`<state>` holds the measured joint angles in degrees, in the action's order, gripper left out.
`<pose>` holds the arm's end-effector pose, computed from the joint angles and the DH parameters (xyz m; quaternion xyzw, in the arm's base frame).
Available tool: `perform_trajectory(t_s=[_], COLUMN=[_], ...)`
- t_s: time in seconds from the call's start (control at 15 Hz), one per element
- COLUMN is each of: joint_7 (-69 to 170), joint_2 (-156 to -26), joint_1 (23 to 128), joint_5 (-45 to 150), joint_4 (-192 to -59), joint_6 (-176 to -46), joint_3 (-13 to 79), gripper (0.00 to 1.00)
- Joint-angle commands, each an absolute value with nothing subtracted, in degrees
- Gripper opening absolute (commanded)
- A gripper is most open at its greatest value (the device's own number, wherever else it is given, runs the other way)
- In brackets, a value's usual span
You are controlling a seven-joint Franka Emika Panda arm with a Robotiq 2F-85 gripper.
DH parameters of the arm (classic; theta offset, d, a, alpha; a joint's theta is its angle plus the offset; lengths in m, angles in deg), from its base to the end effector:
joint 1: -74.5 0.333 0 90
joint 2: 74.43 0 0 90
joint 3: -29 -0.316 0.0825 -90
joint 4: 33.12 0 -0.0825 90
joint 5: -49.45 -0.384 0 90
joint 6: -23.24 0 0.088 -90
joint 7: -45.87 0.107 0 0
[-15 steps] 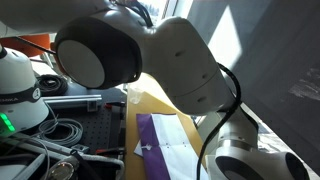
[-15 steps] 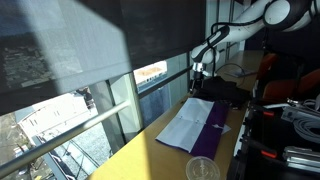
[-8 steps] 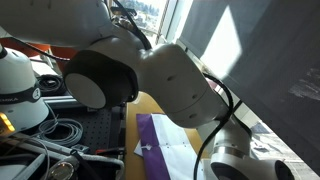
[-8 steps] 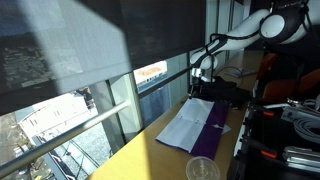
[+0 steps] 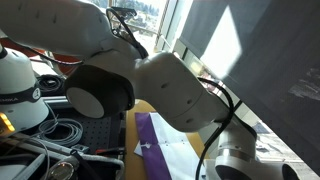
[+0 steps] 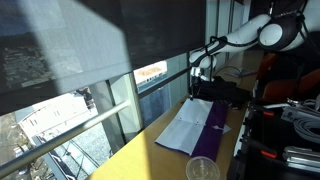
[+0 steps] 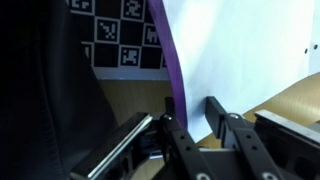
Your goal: Close the purple file holder
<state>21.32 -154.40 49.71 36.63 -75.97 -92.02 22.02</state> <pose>0.7219 -0.2641 0.0562 -0.9844 0.0417 -0.0019 0.1710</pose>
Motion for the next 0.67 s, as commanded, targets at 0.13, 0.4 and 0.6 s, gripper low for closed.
perform_trajectory(t_s=[0.13, 0.4, 0.6], joint_7=[23.5, 25.3, 25.0], joint_2=[-155.7, -152.2, -148.1], joint_1=[50.5, 53.0, 55.6], joint_5=[36.9, 39.4, 42.9], joint_4=[-69.0, -68.5, -69.5], joint_6=[-87.2, -87.1, -86.7], joint_3=[22.1, 24.4, 26.6], gripper=[0.0, 0.0, 0.0])
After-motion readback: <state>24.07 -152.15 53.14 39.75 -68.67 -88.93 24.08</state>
